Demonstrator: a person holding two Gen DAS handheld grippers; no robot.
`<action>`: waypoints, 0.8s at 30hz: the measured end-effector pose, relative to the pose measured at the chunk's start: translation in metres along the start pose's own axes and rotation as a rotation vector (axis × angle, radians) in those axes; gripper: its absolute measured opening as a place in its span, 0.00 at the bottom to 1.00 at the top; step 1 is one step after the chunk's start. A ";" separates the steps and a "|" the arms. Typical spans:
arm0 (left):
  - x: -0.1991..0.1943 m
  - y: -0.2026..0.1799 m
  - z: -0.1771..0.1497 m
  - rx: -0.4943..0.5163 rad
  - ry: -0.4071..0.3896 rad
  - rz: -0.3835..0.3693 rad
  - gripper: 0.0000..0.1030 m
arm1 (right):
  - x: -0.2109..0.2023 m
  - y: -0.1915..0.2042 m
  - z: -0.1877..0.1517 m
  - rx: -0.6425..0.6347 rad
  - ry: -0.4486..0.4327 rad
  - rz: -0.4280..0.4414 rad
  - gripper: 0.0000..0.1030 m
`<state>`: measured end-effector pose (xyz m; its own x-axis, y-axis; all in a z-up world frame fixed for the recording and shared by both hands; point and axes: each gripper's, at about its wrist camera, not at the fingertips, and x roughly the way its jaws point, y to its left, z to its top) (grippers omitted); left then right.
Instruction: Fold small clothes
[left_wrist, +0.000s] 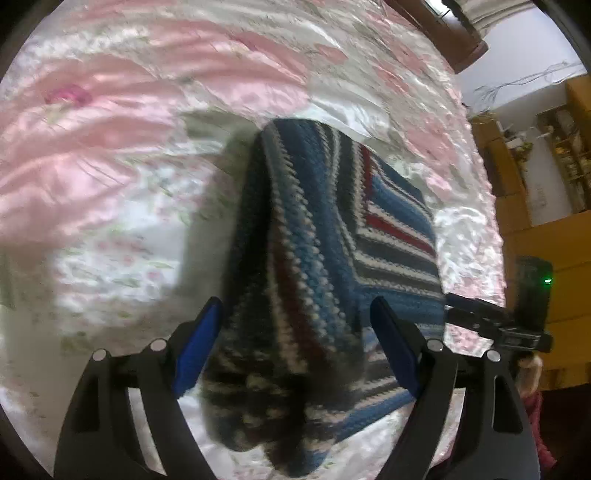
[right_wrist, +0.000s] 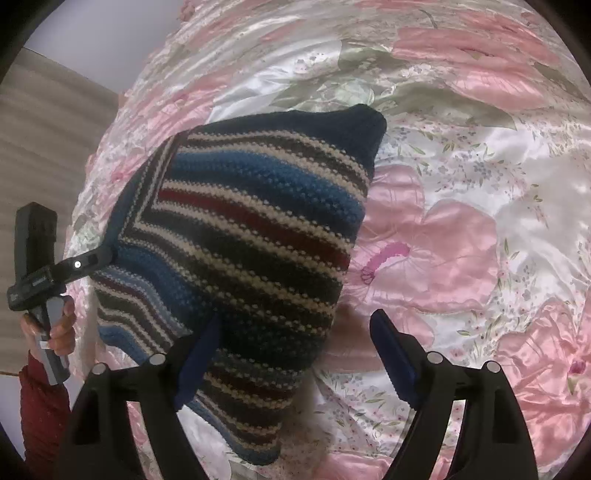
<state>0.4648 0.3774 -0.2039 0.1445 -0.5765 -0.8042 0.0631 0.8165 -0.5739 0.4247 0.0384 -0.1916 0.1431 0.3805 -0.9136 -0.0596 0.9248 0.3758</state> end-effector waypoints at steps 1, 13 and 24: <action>0.004 -0.003 0.000 0.011 0.006 -0.007 0.79 | 0.001 -0.001 0.000 0.007 0.000 0.003 0.82; 0.048 -0.006 0.007 0.049 0.073 0.051 0.84 | 0.025 -0.013 0.006 0.065 0.036 0.144 0.87; 0.050 -0.006 0.003 0.058 0.071 -0.017 0.51 | 0.054 -0.033 0.002 0.187 0.079 0.401 0.69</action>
<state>0.4745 0.3435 -0.2404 0.0731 -0.5891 -0.8047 0.1220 0.8061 -0.5791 0.4365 0.0285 -0.2534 0.0688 0.7142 -0.6966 0.0856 0.6914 0.7174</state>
